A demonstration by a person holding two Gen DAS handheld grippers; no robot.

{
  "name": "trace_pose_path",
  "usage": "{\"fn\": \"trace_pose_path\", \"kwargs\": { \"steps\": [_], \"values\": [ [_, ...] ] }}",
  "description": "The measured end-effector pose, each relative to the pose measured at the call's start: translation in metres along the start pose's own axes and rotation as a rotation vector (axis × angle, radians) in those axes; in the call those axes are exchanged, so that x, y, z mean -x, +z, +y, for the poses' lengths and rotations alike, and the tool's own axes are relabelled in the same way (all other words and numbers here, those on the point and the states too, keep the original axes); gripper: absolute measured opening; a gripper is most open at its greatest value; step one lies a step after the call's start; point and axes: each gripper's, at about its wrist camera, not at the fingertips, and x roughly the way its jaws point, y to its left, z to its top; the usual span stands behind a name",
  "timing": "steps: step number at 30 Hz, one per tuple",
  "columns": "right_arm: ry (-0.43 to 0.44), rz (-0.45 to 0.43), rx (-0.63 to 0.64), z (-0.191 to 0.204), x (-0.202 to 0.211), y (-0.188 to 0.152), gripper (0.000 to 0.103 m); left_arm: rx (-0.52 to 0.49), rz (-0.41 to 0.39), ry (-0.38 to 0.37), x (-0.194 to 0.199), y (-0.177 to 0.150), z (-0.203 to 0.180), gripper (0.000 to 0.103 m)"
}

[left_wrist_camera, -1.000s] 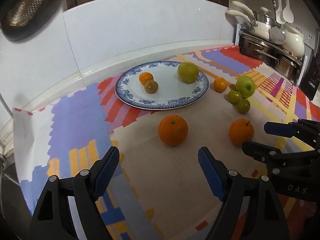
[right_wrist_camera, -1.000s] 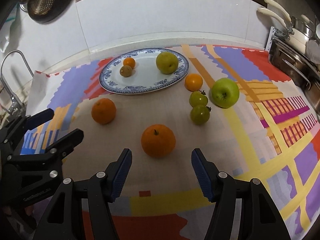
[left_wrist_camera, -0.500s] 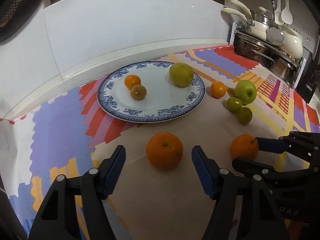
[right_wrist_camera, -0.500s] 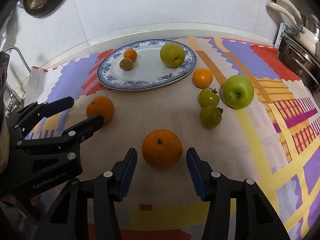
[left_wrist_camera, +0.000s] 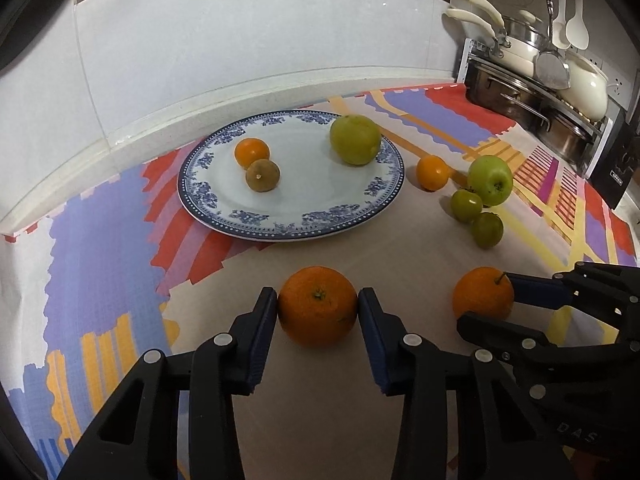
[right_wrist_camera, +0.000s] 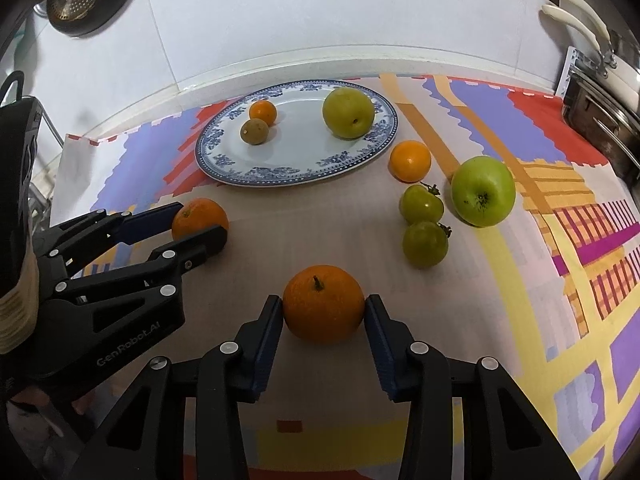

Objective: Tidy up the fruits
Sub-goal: 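Grasp an orange with the left tool while the right tool grasps a stemmed mandarin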

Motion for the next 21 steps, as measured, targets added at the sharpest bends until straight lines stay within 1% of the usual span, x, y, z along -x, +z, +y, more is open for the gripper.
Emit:
{"fn": "trace_pose_path", "kwargs": {
  "steps": [6,21],
  "values": [
    [0.014,-0.011,0.008,0.000,0.004,0.000,0.043,0.014,0.001,0.003,0.011,-0.001,-0.001,0.041],
    [0.060,-0.069,0.045,-0.006,0.030,0.011,0.043,0.067,-0.048,0.065,0.054,0.002,-0.008,0.041]
  ]
}}
